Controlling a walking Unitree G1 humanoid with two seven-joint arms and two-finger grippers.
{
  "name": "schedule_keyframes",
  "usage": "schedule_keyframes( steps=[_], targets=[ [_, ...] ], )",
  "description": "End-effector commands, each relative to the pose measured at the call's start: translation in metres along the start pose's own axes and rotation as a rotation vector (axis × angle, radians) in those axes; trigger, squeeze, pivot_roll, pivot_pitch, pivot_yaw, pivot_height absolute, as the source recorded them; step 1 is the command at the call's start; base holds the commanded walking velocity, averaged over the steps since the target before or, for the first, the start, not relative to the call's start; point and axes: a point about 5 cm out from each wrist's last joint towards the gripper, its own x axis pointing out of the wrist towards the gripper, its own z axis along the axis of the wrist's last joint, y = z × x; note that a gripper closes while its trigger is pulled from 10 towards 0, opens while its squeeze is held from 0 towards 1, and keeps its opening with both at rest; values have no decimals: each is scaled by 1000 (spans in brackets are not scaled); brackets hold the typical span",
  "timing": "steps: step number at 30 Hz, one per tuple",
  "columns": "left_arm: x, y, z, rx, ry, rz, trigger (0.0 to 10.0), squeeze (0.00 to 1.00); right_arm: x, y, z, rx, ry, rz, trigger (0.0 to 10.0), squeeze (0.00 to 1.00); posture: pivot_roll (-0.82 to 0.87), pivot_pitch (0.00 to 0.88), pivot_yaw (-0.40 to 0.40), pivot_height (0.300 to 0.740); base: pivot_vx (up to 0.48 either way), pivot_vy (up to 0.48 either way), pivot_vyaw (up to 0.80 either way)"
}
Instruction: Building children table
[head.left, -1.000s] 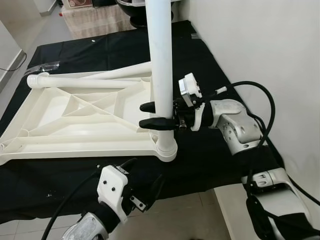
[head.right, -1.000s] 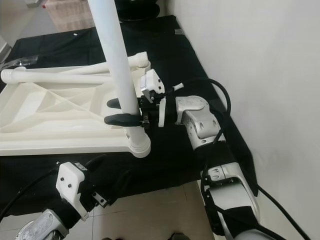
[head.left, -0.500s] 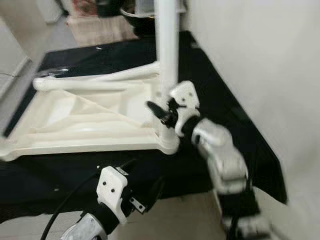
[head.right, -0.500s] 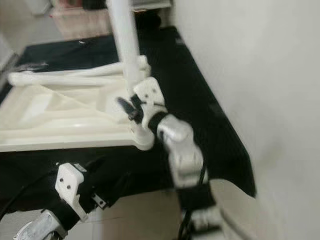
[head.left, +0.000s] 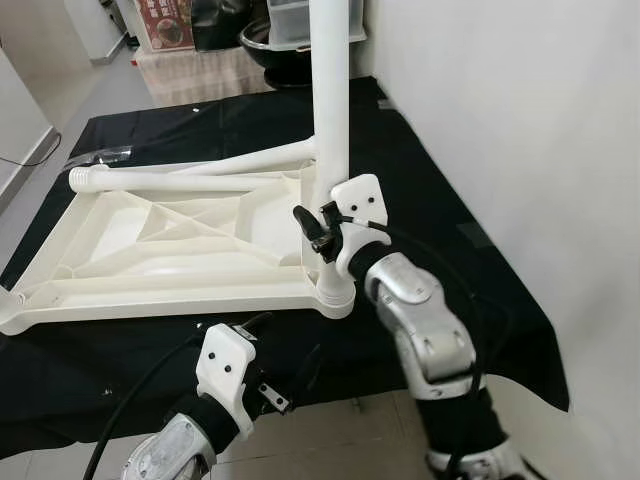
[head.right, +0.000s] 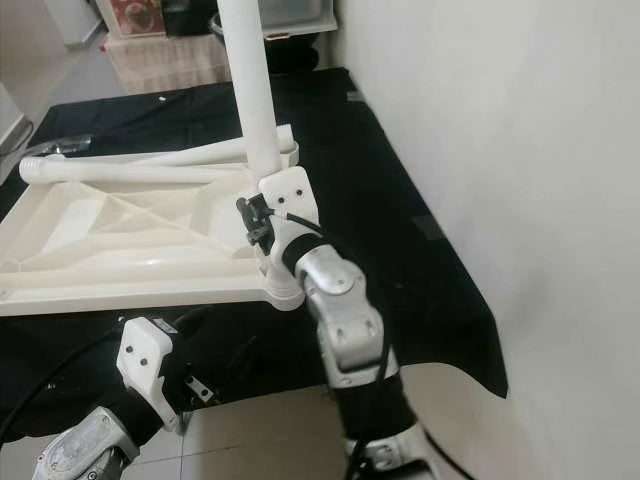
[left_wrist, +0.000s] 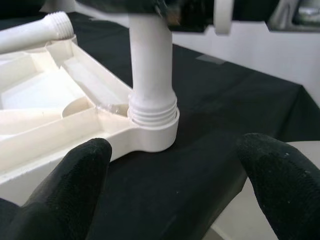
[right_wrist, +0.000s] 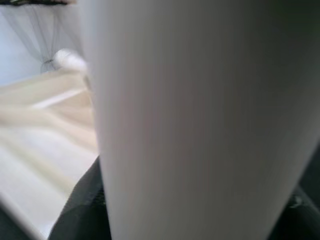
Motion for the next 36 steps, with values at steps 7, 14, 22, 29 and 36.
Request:
schedule_keyframes(
  steps=[7, 14, 22, 29, 36],
  targets=[
    [-3, -2, -3, -5, 14, 12, 10000, 0, 4, -7, 21, -26, -130, 394, 10000, 200, 42, 163, 19, 740, 0, 0, 0],
    [-5, -7, -2, -11, 13, 11, 10000, 0, 5, -13, 21, -76, -117, 670, 10000, 0, 57, 183, 7, 740, 0, 0, 0],
    [-9, -15, -2, -27, 16, 14, 10000, 0, 4, -31, 26, 11, -112, 852, 10000, 0, 64, 202, -14, 740, 0, 0, 0],
    [-11, -17, -3, -34, 21, 10, 10000, 0, 0, -35, 24, 2, -84, 972, 0, 0, 64, 199, -15, 740, 0, 0, 0],
    [-11, -18, -3, -35, 24, 10, 10000, 0, -7, -37, 17, 16, -69, 994, 0, 0, 58, 192, -14, 740, 0, 0, 0]
  ],
)
